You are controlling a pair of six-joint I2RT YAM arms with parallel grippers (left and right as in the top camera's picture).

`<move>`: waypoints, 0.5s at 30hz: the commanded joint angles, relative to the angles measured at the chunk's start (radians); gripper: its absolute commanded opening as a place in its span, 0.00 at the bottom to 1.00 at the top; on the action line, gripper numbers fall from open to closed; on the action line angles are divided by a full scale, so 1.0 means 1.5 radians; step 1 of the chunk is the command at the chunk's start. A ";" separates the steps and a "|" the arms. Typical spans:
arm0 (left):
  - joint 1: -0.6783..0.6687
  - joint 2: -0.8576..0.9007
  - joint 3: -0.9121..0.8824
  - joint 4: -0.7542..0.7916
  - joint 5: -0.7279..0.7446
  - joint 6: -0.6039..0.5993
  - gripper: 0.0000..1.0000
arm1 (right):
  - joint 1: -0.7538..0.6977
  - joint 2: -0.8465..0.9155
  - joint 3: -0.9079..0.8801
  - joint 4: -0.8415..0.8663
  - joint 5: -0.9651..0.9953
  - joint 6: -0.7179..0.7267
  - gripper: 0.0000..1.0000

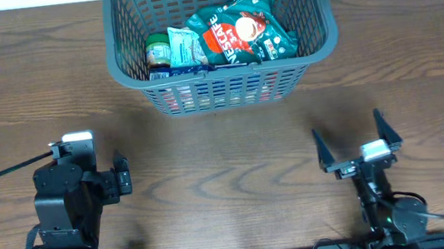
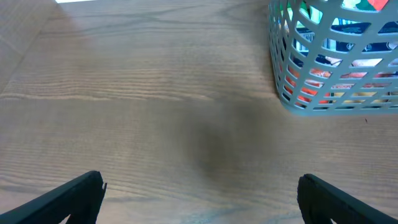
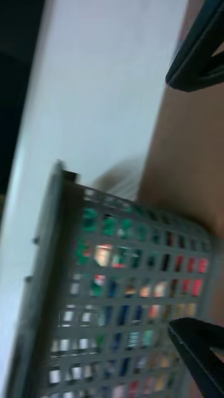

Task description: Pack container

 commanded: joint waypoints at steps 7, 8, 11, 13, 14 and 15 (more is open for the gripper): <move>0.003 0.002 -0.001 0.001 -0.008 -0.011 0.99 | -0.024 -0.008 -0.010 -0.121 -0.012 0.021 0.99; 0.003 0.002 -0.001 0.001 -0.008 -0.011 0.99 | -0.024 -0.008 -0.010 -0.119 -0.014 0.021 0.99; 0.003 0.002 -0.001 0.001 -0.008 -0.011 0.99 | -0.024 -0.008 -0.010 -0.120 -0.015 0.021 0.99; 0.003 0.002 -0.001 0.001 -0.008 -0.011 0.99 | -0.024 -0.008 -0.010 -0.119 -0.015 0.021 0.99; 0.003 0.002 -0.001 0.001 -0.008 -0.011 0.99 | -0.024 -0.008 -0.010 -0.119 -0.015 0.021 0.99; 0.003 0.002 -0.001 0.001 -0.008 -0.011 0.99 | -0.024 -0.008 -0.010 -0.119 -0.015 0.021 0.99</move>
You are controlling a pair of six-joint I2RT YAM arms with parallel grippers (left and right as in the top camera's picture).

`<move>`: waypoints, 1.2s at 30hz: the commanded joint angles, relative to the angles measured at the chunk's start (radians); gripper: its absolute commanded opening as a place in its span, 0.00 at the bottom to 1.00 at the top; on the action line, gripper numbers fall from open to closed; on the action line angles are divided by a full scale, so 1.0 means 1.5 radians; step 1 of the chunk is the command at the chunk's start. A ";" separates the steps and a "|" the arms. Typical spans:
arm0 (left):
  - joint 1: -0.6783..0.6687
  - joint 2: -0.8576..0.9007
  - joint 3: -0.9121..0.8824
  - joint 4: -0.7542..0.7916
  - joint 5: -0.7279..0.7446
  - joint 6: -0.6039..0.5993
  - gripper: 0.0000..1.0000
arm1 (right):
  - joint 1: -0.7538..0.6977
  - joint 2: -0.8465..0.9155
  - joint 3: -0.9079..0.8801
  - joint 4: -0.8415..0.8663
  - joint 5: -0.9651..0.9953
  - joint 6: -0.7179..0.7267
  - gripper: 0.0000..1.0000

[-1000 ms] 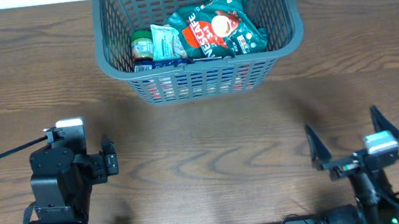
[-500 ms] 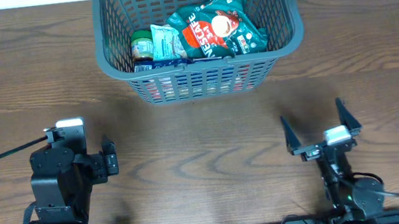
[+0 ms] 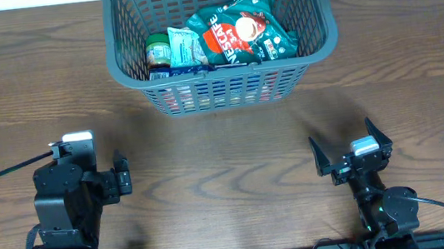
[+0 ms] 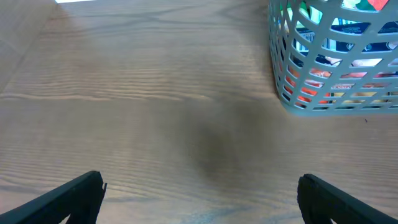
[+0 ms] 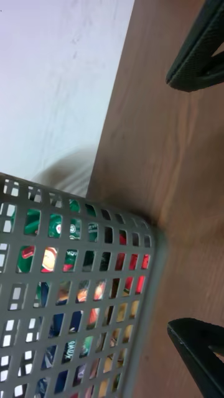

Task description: Pack container

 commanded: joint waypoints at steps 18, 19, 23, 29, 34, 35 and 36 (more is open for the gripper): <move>0.003 0.002 -0.001 0.001 -0.008 -0.011 0.98 | -0.006 -0.004 -0.001 -0.003 -0.010 0.014 0.99; 0.003 0.002 -0.001 0.001 -0.008 -0.011 0.99 | -0.006 -0.004 -0.001 -0.003 -0.010 0.014 0.99; 0.003 0.002 -0.001 0.001 -0.008 -0.011 0.99 | -0.006 -0.004 -0.001 -0.003 -0.010 0.014 0.99; 0.004 -0.007 -0.005 -0.011 -0.019 0.009 0.98 | -0.006 -0.004 -0.001 -0.003 -0.010 0.014 0.99; 0.004 -0.112 -0.096 0.121 -0.018 0.010 0.98 | -0.006 -0.004 -0.001 -0.003 -0.010 0.014 0.99; 0.004 -0.138 -0.124 0.158 -0.018 0.010 0.98 | -0.006 -0.004 -0.001 -0.003 -0.010 0.014 0.99; 0.004 -0.164 -0.154 0.190 -0.018 0.009 0.99 | -0.006 -0.004 -0.001 -0.003 -0.010 0.014 0.99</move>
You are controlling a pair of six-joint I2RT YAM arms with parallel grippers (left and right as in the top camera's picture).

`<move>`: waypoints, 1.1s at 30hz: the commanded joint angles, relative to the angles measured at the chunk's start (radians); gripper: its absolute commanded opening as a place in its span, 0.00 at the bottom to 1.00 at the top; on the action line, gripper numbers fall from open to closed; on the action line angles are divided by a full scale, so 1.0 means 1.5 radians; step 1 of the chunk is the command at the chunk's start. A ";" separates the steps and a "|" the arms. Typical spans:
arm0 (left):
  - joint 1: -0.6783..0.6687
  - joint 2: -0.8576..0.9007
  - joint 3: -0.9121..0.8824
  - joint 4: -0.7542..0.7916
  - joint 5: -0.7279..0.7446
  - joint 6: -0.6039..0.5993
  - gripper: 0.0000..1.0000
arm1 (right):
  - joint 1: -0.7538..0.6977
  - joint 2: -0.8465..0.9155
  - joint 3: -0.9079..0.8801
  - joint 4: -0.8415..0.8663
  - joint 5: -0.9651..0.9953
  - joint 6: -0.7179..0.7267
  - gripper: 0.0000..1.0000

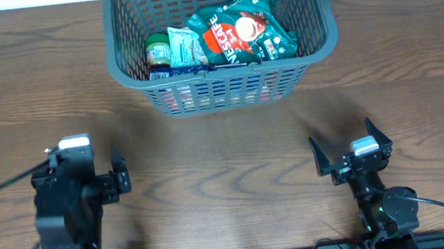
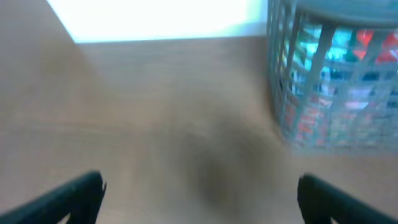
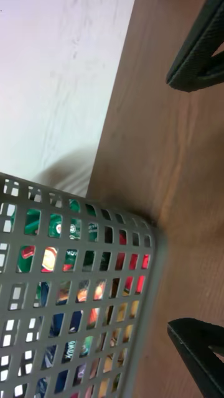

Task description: Pack container

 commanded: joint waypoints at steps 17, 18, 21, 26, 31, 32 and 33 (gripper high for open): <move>0.003 -0.313 -0.410 0.389 0.013 0.004 0.98 | -0.006 -0.004 -0.001 -0.003 -0.009 0.014 0.99; 0.003 -0.313 -0.417 0.386 0.014 0.004 0.98 | -0.006 -0.004 -0.001 -0.003 -0.010 0.014 0.99; 0.003 -0.313 -0.438 0.383 0.039 0.010 0.99 | -0.006 -0.004 -0.001 -0.003 -0.010 0.014 0.99; 0.003 -0.313 -0.452 0.303 0.107 0.009 0.98 | -0.006 -0.004 -0.001 -0.003 -0.010 0.014 0.99; 0.003 -0.313 -0.452 0.307 0.123 0.022 0.99 | -0.006 -0.004 -0.001 -0.003 -0.009 0.014 0.99; 0.003 -0.313 -0.452 0.307 0.129 0.022 0.98 | -0.006 -0.004 -0.001 -0.003 -0.010 0.014 0.99; 0.003 -0.313 -0.452 0.308 0.139 0.022 0.98 | -0.006 -0.004 -0.001 -0.003 -0.010 0.014 0.99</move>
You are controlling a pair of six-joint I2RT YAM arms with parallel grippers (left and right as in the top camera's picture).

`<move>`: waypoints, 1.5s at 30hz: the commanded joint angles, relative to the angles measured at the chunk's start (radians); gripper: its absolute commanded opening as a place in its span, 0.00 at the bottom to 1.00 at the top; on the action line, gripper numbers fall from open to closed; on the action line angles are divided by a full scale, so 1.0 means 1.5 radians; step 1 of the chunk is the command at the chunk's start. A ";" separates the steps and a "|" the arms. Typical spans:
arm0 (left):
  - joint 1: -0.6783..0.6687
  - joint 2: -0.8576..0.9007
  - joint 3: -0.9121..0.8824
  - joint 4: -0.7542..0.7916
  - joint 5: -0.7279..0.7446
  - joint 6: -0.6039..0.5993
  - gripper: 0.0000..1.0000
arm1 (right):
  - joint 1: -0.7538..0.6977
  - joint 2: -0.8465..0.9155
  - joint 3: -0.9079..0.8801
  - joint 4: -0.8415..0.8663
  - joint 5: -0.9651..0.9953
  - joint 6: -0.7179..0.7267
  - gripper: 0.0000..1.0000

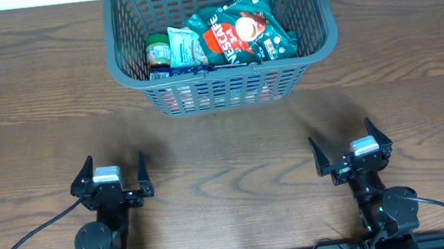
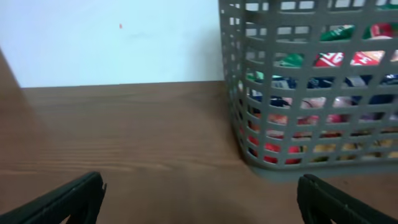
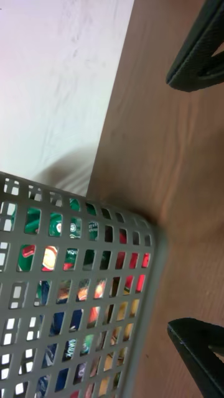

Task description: Pack container

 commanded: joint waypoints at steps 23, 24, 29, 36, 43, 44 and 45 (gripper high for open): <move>0.003 0.001 -0.014 -0.020 0.038 -0.034 0.99 | -0.006 -0.004 -0.001 -0.003 -0.007 0.012 0.99; 0.003 0.001 -0.014 -0.020 0.038 -0.034 0.98 | -0.006 -0.004 -0.001 -0.003 -0.007 0.012 0.99; 0.003 0.001 -0.014 -0.020 0.039 -0.034 0.98 | -0.006 -0.004 -0.001 -0.003 -0.007 0.012 0.99; 0.003 0.001 -0.014 -0.020 0.038 -0.034 0.99 | -0.006 -0.004 -0.001 -0.003 -0.007 0.012 0.99; 0.003 0.001 -0.014 -0.020 0.038 -0.034 0.98 | -0.006 -0.004 -0.001 -0.003 -0.007 0.012 0.99; 0.003 0.001 -0.014 -0.020 0.038 -0.034 0.99 | -0.006 -0.004 -0.001 -0.003 -0.007 0.012 0.99; 0.003 0.001 -0.014 -0.020 0.038 -0.034 0.99 | -0.006 -0.004 -0.001 -0.003 -0.007 0.012 0.99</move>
